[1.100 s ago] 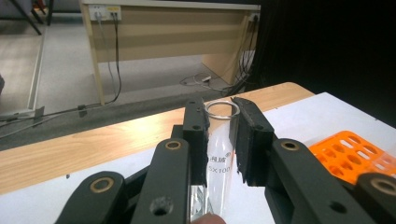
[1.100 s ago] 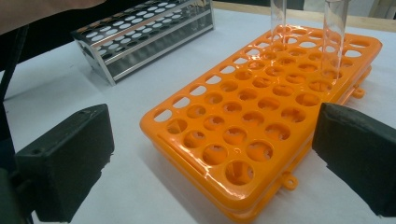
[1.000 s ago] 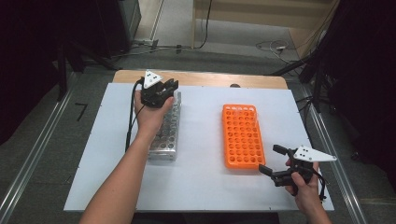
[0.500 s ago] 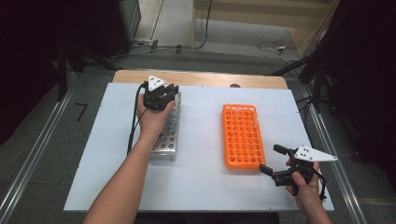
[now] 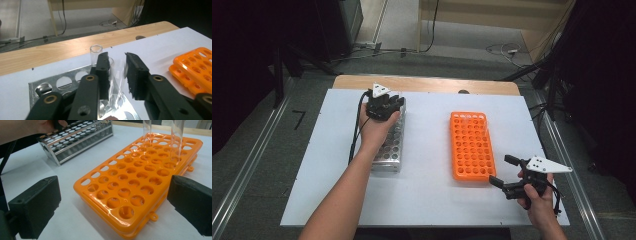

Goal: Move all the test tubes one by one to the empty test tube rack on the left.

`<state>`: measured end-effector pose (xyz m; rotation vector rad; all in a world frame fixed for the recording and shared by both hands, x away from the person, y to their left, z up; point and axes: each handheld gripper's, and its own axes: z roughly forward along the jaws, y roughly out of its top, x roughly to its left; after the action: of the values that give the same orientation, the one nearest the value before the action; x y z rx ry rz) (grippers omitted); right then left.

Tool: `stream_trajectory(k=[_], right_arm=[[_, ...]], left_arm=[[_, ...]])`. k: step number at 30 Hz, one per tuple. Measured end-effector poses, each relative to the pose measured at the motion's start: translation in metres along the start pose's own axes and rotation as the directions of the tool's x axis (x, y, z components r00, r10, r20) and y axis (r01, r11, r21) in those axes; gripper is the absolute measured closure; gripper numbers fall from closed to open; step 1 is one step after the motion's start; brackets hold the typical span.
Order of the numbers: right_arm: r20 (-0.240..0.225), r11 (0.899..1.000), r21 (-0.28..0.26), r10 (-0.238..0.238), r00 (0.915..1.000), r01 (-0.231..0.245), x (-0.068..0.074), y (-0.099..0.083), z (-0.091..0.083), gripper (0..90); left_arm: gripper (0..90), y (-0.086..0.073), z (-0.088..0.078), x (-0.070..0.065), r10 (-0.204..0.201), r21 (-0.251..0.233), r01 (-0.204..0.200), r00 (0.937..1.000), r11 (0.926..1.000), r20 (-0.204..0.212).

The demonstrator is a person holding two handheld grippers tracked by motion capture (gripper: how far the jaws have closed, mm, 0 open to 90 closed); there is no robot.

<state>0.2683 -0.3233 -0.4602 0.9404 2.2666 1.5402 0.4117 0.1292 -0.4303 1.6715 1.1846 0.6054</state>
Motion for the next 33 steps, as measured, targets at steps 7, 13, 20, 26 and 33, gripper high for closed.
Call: stream_trajectory(k=[7,13,20,26,33], right_arm=[[0.001,1.0,0.005,0.0,1.0,0.0,0.0,0.0,0.001,0.0],[0.001,1.0,0.009,-0.001,1.0,0.001,-0.001,0.0,0.002,0.0],[0.008,1.0,0.008,0.004,1.0,-0.004,-0.001,0.002,0.002,0.0],[0.008,1.0,0.005,0.009,0.9999,-0.009,-0.002,0.002,0.002,0.0],[0.011,1.0,-0.002,0.019,0.9998,-0.019,-0.004,0.005,0.002,0.0]], left_arm=[[49.4,0.003,-0.008,0.003,-0.069,0.027,0.067,0.9955,0.9974,0.065],[20.3,0.002,-0.023,-0.004,-0.067,0.009,0.067,0.9913,0.9977,0.113],[1.9,-0.005,-0.044,-0.011,-0.051,0.001,0.051,0.988,0.9987,0.146],[0.0,-0.012,-0.066,-0.019,-0.032,-0.019,0.035,0.9849,0.9992,0.17],[0.0,-0.024,-0.086,-0.028,0.004,-0.033,0.002,0.9821,0.9994,0.189]])
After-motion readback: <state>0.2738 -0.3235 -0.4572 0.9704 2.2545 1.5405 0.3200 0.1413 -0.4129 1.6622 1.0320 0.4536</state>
